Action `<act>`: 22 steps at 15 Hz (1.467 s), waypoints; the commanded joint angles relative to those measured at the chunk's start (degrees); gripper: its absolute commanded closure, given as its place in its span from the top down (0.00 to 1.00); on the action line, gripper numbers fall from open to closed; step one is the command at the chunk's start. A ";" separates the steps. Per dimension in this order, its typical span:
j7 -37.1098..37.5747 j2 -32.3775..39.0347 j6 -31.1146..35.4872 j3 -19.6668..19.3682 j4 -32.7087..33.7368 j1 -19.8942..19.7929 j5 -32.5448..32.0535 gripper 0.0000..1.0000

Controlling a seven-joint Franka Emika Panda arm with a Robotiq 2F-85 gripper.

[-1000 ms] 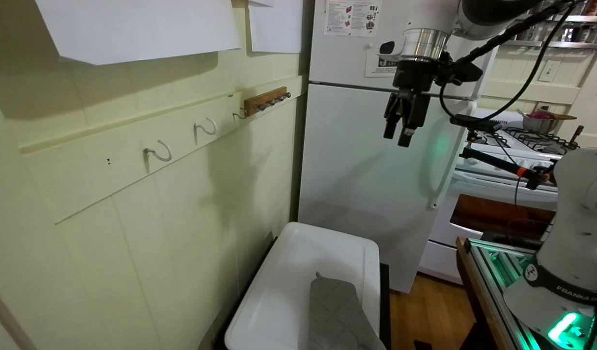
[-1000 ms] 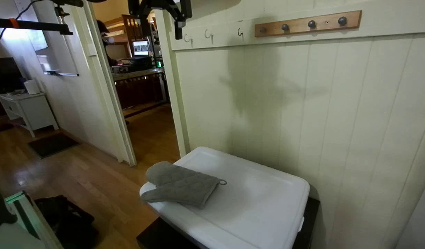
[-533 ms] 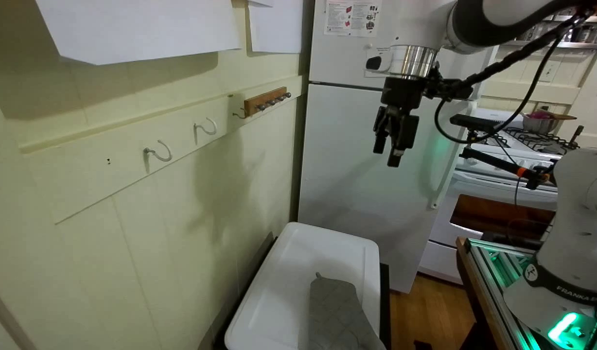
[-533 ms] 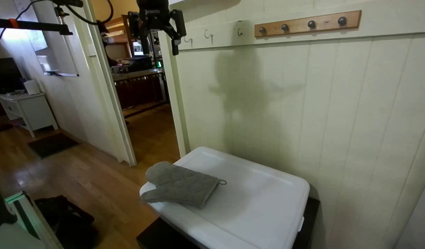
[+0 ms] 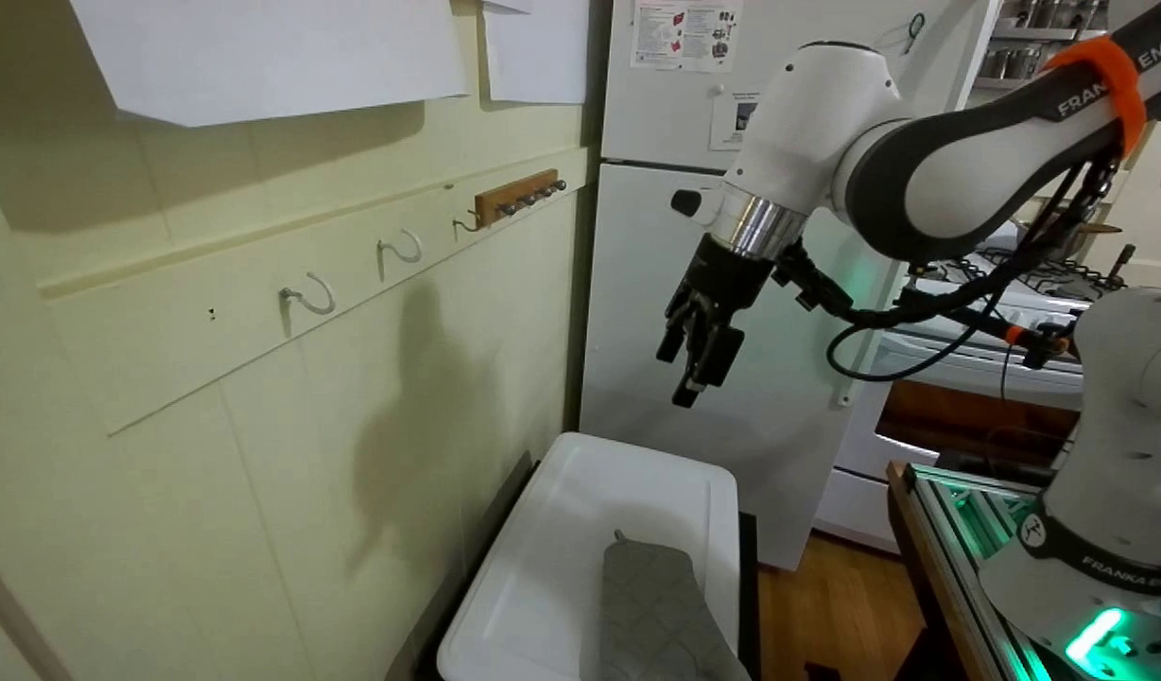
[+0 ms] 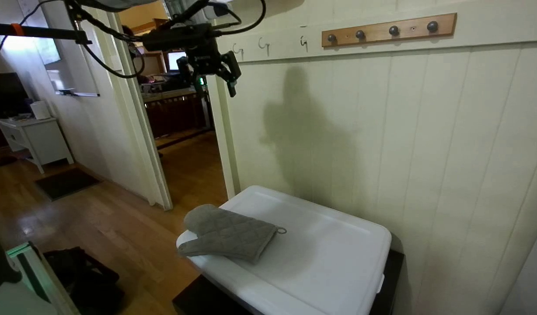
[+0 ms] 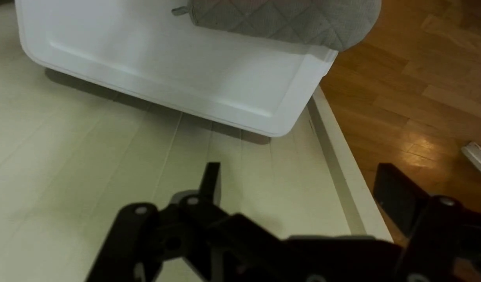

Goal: Hang the mitten on the first left hook

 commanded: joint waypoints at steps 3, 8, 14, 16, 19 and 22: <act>0.28 0.15 0.07 -0.42 0.04 0.43 -0.27 1.00; 20.82 9.25 9.79 4.01 1.87 -3.22 -2.59 1.00; 43.00 20.04 7.33 6.82 5.44 -2.93 -5.34 1.00; 47.84 23.22 6.28 5.95 7.03 -2.13 -4.94 1.00; 50.39 29.03 6.55 4.65 9.32 -0.81 -3.33 1.00; 52.09 34.30 6.67 3.03 11.13 0.55 -2.38 1.00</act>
